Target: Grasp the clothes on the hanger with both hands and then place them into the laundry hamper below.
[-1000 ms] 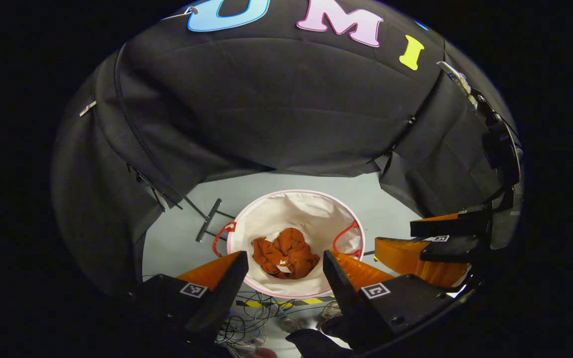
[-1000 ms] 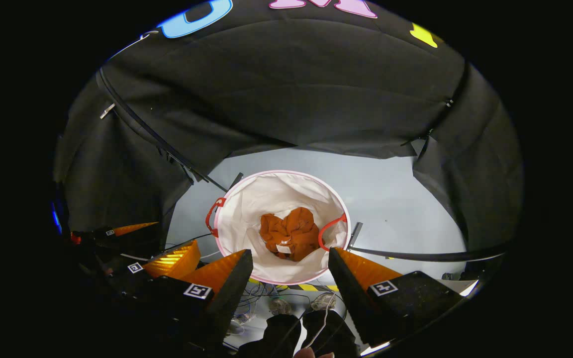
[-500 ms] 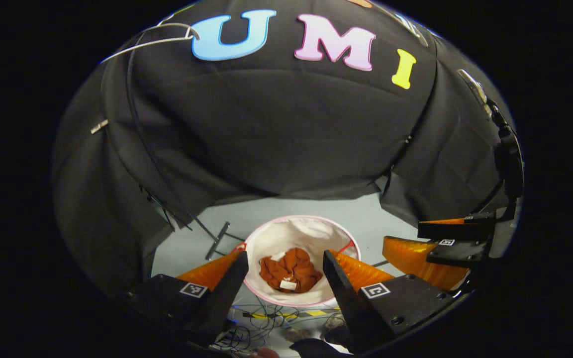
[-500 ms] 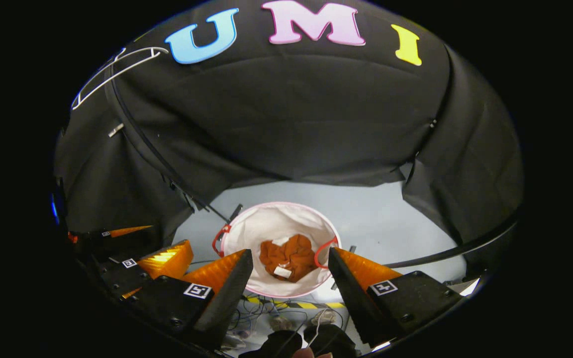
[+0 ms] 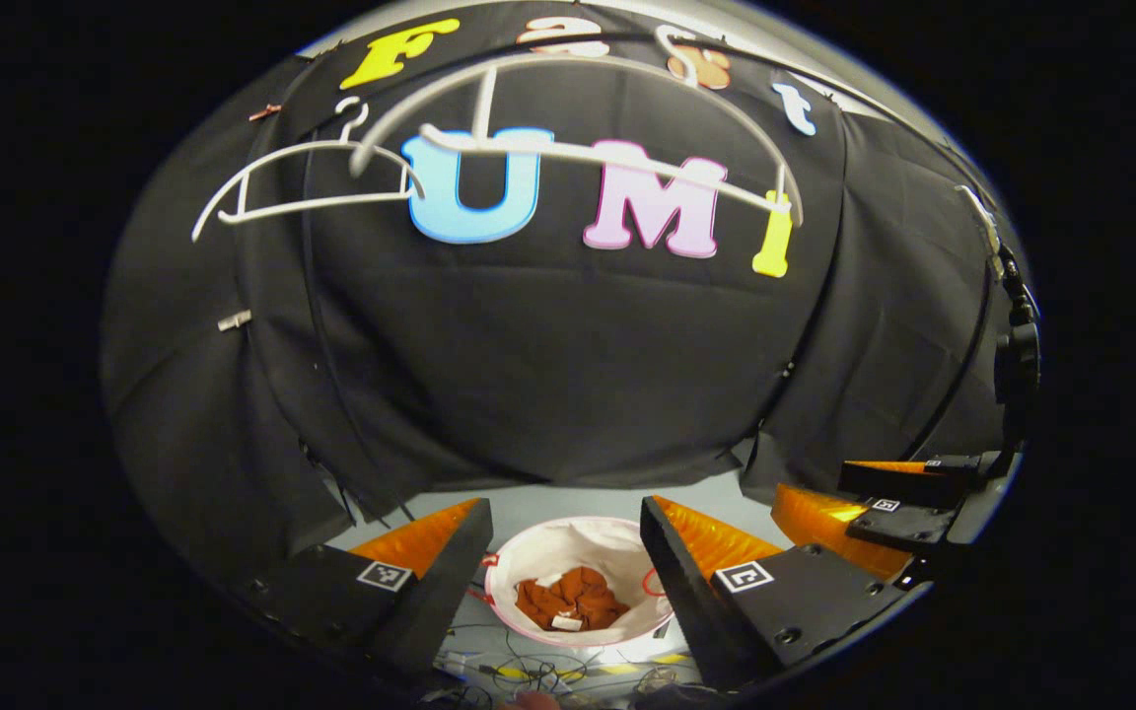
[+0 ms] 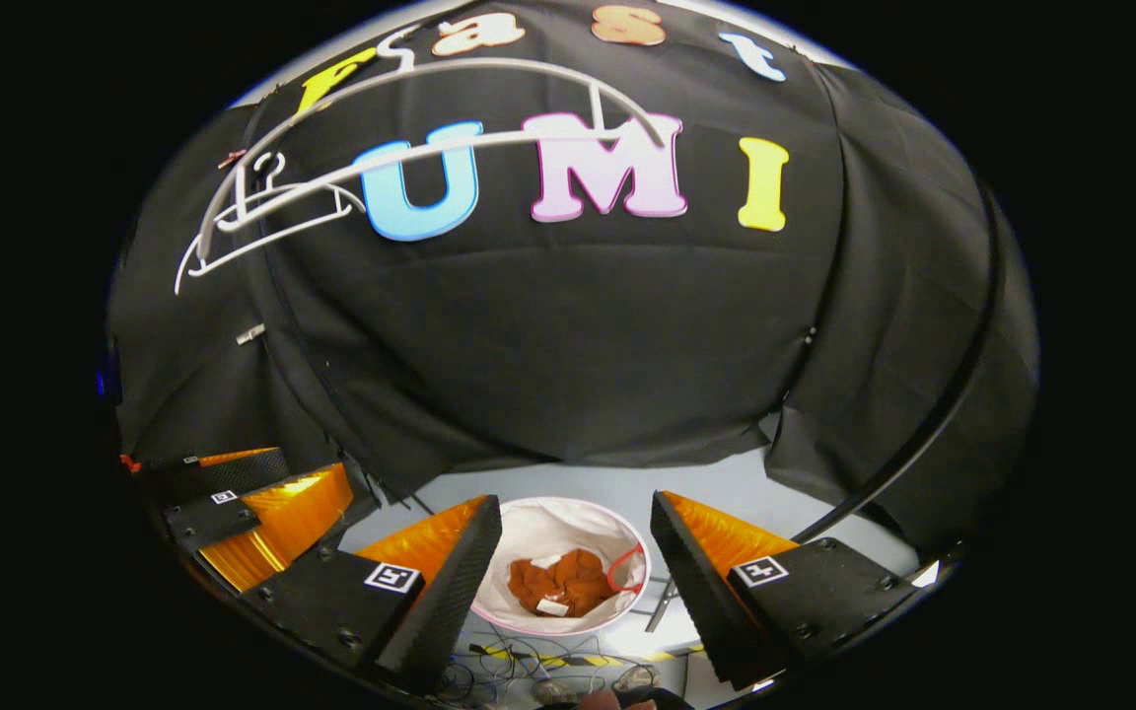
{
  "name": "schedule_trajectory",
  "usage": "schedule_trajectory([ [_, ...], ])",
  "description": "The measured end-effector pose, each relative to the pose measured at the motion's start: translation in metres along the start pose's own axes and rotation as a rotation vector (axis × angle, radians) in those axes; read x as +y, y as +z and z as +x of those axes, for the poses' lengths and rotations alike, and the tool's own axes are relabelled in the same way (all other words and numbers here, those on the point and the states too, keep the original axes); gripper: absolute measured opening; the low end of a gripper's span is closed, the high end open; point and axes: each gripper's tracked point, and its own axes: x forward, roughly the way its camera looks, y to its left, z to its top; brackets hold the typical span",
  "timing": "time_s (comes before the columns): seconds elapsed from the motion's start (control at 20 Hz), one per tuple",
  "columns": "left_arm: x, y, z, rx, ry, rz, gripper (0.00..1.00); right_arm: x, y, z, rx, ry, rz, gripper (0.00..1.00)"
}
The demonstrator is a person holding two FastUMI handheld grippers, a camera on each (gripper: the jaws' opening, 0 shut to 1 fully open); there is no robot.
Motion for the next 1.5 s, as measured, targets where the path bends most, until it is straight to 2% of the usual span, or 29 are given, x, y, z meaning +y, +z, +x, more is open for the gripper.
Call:
schedule_trajectory([
  [0.25, -0.012, 0.053, -0.052, -0.17, -0.03, 0.048, 0.95, 0.009, 0.051, -0.062, -0.174, -0.008, -0.012, 0.99],
  [0.45, -0.023, 0.1, -0.105, -0.284, -0.048, 0.046, 0.95, 0.024, 0.086, -0.106, -0.312, -0.008, -0.027, 0.99],
  [0.55, -0.025, 0.118, -0.132, -0.344, -0.039, 0.043, 0.95, 0.025, 0.102, -0.131, -0.372, -0.001, -0.031, 0.99],
  [0.6, -0.025, 0.127, -0.144, -0.378, -0.03, 0.043, 0.92, 0.025, 0.112, -0.148, -0.404, 0.003, -0.029, 0.99],
  [0.7, -0.028, 0.137, -0.166, -0.434, -0.009, 0.053, 0.95, 0.028, 0.127, -0.171, -0.462, 0.021, -0.028, 0.98],
  [0.8, -0.031, 0.15, -0.187, -0.481, 0.018, 0.075, 0.92, 0.028, 0.134, -0.189, -0.498, 0.034, -0.043, 0.96],
  [0.95, -0.035, 0.159, -0.211, -0.521, 0.049, 0.066, 0.92, 0.027, 0.138, -0.214, -0.545, 0.056, -0.068, 0.98],
  [1.0, -0.037, 0.162, -0.218, -0.535, 0.057, 0.059, 0.95, 0.027, 0.14, -0.224, -0.562, 0.065, -0.069, 0.98],
  [1.1, -0.044, 0.166, -0.231, -0.556, 0.076, 0.051, 0.92, 0.029, 0.141, -0.239, -0.59, 0.087, -0.064, 0.98],
  [1.25, -0.059, 0.157, -0.238, -0.54, 0.063, 0.052, 0.95, 0.029, 0.138, -0.249, -0.595, 0.117, -0.065, 0.98],
  [1.4, -0.068, 0.156, -0.242, -0.544, 0.072, 0.057, 0.92, 0.022, 0.137, -0.253, -0.594, 0.131, -0.057, 0.98],
  [1.5, -0.074, 0.154, -0.243, -0.539, 0.079, 0.071, 0.95, 0.015, 0.138, -0.254, -0.598, 0.132, -0.064, 0.98],
])
